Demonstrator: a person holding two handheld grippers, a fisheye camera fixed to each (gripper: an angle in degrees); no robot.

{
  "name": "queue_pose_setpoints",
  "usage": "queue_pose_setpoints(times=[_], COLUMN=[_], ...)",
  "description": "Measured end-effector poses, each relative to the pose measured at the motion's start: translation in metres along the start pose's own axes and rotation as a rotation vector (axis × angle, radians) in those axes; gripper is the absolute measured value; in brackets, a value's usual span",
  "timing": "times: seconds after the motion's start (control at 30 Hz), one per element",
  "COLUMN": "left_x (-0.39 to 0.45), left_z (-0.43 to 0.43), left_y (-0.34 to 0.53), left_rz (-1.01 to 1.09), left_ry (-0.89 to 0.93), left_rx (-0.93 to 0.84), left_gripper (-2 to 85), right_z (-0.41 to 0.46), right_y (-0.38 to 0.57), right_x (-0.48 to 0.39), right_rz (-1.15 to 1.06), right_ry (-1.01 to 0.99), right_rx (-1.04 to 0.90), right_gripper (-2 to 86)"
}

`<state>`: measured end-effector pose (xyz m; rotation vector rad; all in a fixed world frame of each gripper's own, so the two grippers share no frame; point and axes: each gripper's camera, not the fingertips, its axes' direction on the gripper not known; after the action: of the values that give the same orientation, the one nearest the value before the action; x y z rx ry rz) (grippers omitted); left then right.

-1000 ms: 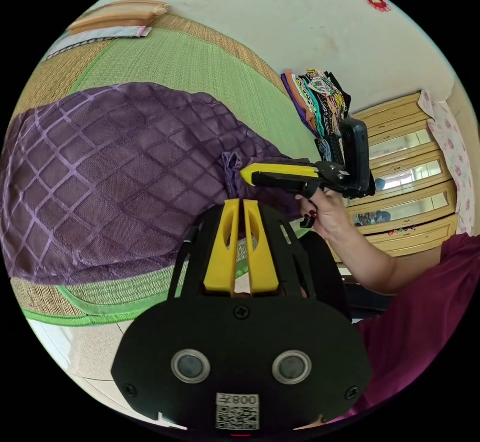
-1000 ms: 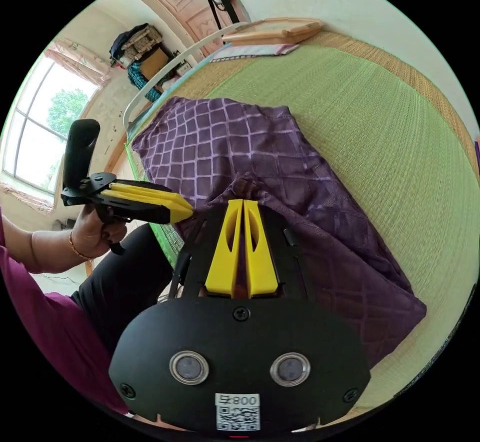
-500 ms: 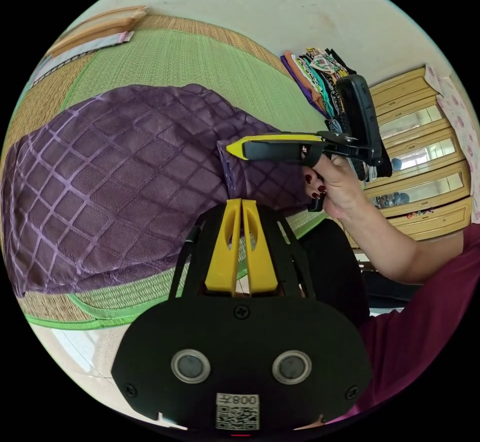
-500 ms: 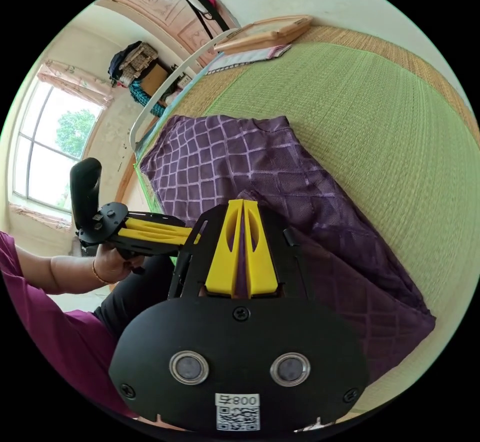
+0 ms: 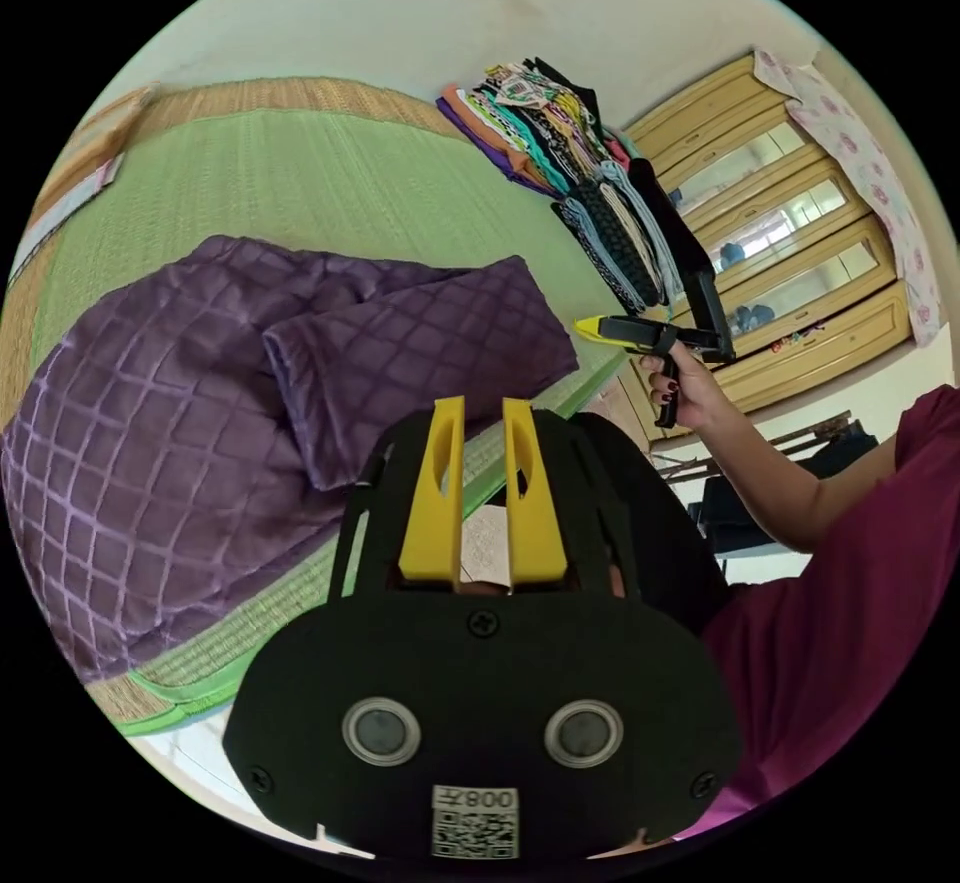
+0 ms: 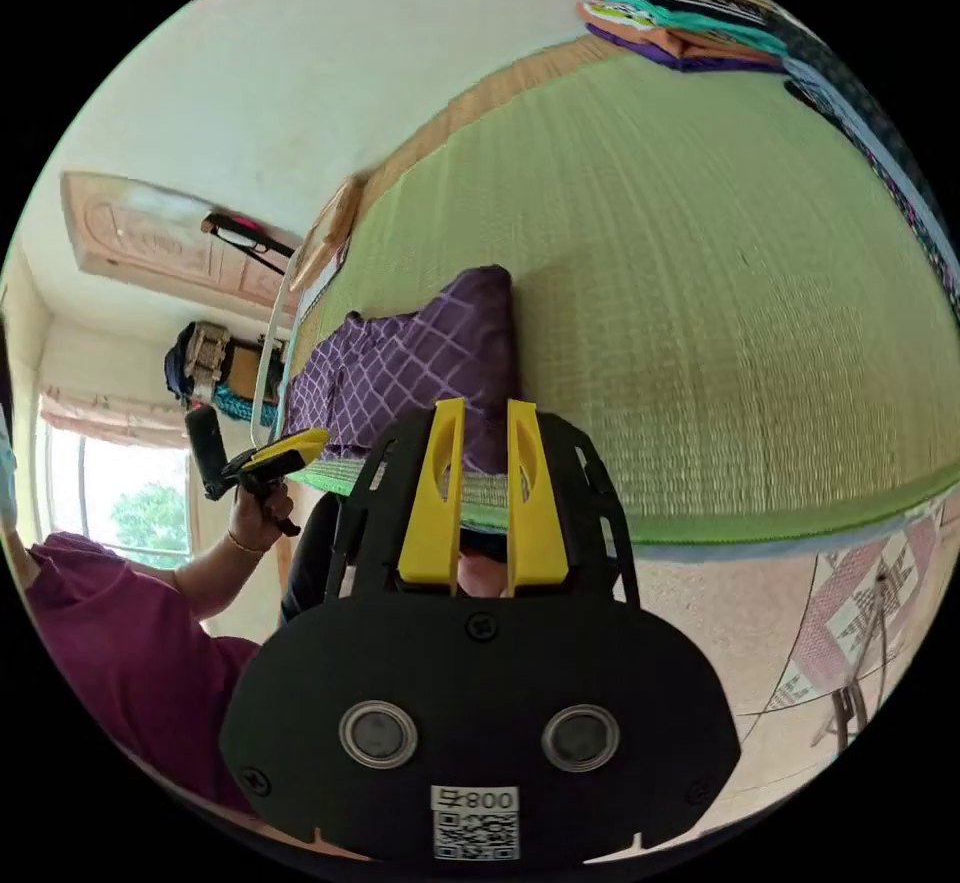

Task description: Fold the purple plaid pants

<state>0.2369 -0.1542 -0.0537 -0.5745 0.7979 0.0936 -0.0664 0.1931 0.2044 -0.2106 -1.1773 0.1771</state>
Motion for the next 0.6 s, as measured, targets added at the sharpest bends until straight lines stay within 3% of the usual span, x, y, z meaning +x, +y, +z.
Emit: queue_pose_setpoints(times=[0.17, 0.37, 0.5, 0.6], left_x=[0.059, 0.119, 0.142, 0.147], left_z=[0.054, 0.120, 0.139, 0.136], left_y=[-0.043, -0.076, -0.083, -0.087], left_rz=[0.139, 0.273, 0.289, 0.272], left_ry=[0.001, -0.137, -0.298, -0.283], left_rx=[-0.080, -0.207, -0.229, -0.211], left_gripper=[9.0, 11.0, 7.7, 4.3], right_z=[0.013, 0.005, 0.003, -0.005], right_y=[0.013, 0.017, 0.016, 0.012], right_x=[0.062, 0.099, 0.108, 0.114], right_rz=[0.077, 0.053, 0.014, -0.020], right_ry=[-0.224, -0.411, -0.445, -0.452], right_rx=[-0.048, -0.031, -0.054, -0.059], right_gripper=[8.0, 7.2, 7.2, 7.4])
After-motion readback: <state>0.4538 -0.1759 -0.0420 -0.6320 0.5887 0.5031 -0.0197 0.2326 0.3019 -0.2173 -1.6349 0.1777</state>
